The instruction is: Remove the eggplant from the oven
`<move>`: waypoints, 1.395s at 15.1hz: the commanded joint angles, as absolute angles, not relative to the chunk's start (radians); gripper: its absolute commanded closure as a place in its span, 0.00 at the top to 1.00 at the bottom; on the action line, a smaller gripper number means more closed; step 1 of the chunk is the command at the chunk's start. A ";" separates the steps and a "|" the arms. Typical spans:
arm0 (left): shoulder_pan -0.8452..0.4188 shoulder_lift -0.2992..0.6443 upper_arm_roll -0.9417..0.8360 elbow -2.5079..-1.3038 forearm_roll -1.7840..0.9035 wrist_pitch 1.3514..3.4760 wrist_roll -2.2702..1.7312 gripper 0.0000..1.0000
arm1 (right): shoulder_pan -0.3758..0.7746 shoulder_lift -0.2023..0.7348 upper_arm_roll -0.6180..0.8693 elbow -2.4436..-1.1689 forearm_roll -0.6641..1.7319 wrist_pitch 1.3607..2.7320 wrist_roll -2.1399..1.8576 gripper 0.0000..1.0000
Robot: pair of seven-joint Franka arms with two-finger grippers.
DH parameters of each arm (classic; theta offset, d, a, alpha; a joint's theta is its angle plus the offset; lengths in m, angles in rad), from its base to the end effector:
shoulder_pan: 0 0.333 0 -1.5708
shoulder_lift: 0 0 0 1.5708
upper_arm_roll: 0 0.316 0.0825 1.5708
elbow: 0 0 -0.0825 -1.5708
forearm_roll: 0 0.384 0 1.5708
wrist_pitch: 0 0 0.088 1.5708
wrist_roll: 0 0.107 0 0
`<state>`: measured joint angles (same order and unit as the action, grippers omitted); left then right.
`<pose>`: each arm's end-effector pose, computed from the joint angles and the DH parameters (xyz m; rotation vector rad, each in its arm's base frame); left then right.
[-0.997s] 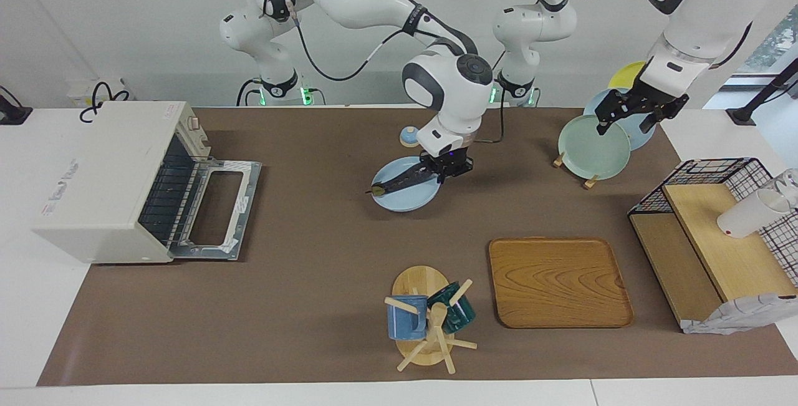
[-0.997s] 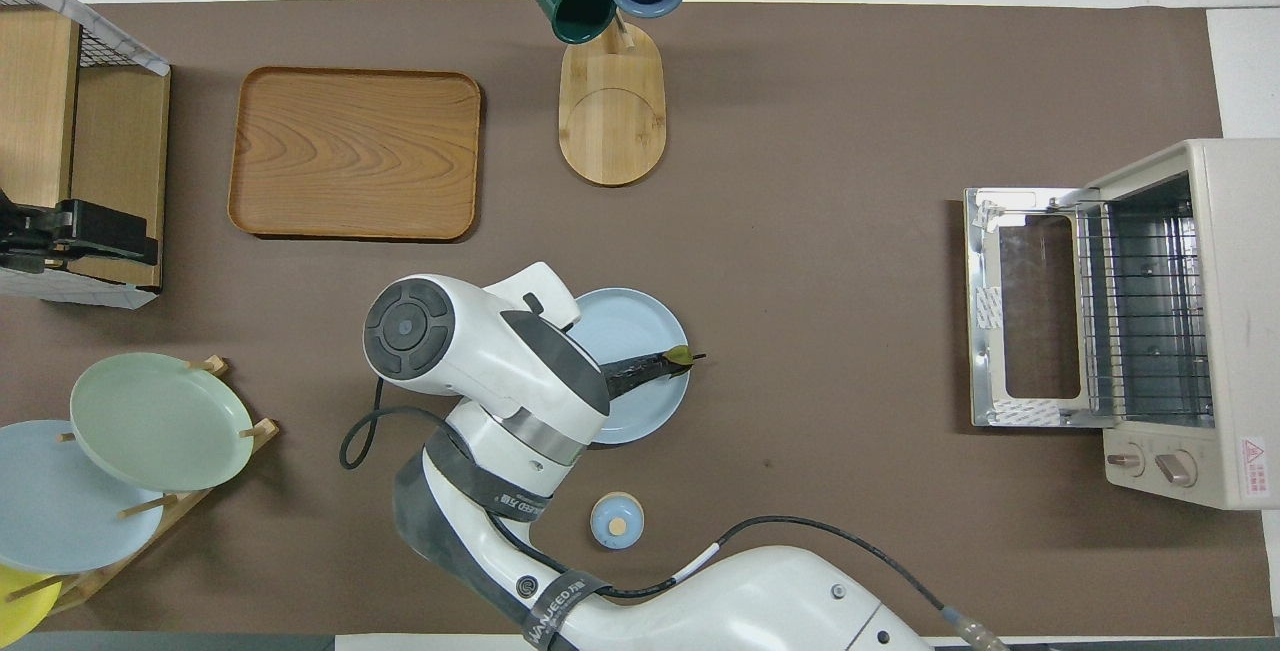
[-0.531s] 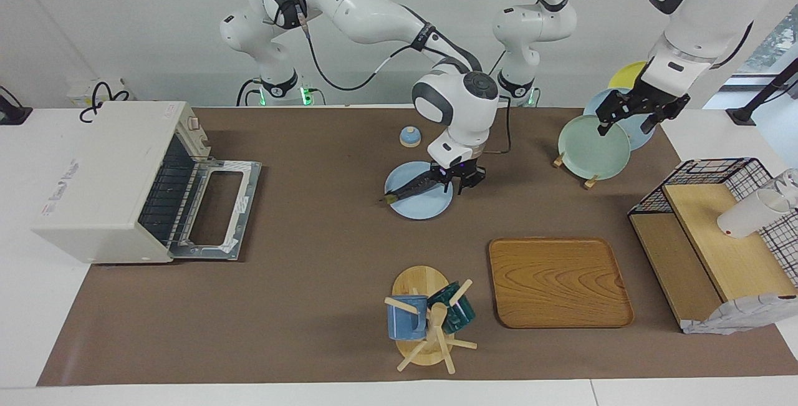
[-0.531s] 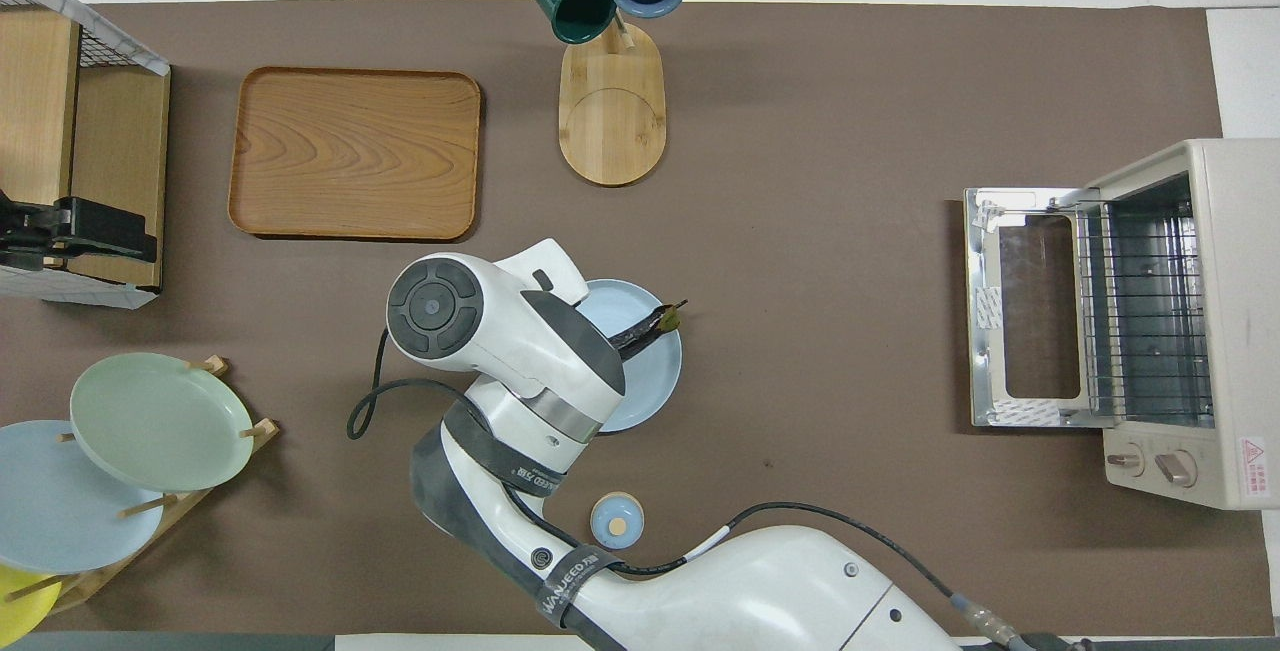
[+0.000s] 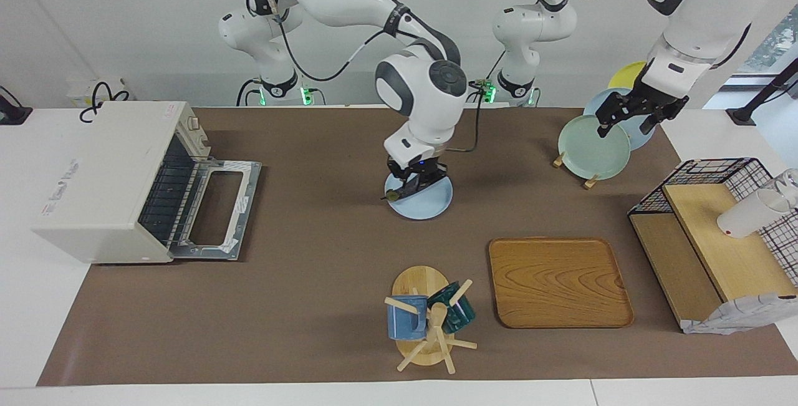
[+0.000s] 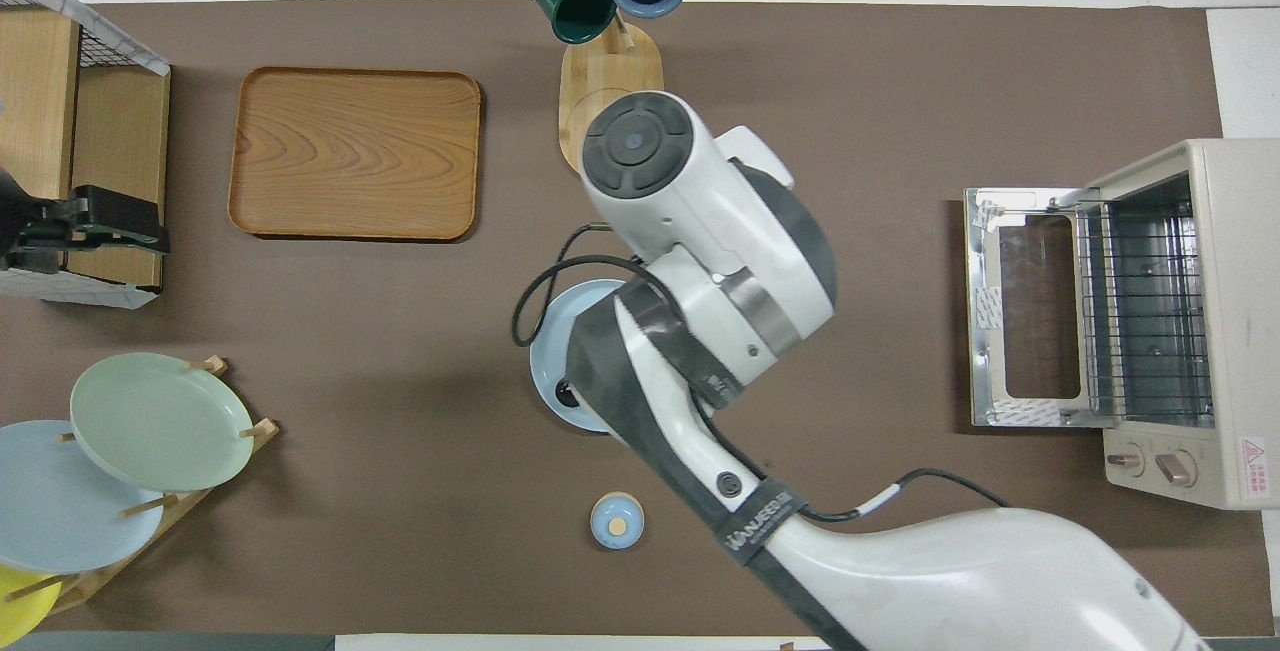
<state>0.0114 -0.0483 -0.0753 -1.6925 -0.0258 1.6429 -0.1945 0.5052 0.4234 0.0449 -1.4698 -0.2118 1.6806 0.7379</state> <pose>0.5427 -0.0382 0.5996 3.1130 0.2066 -0.0067 0.5750 0.3237 0.4225 2.8555 -0.2060 -0.0804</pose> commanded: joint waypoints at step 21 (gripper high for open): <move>-0.534 0.158 -0.075 -1.853 -0.066 2.052 -2.161 1.00 | 0.068 0.195 0.060 -2.157 -0.388 2.152 0.483 0.00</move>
<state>-0.4734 0.1115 -0.0927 -1.8493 -0.0495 1.9978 -2.0710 0.1085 0.2232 0.0458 -2.1216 -0.3640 2.1307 0.5330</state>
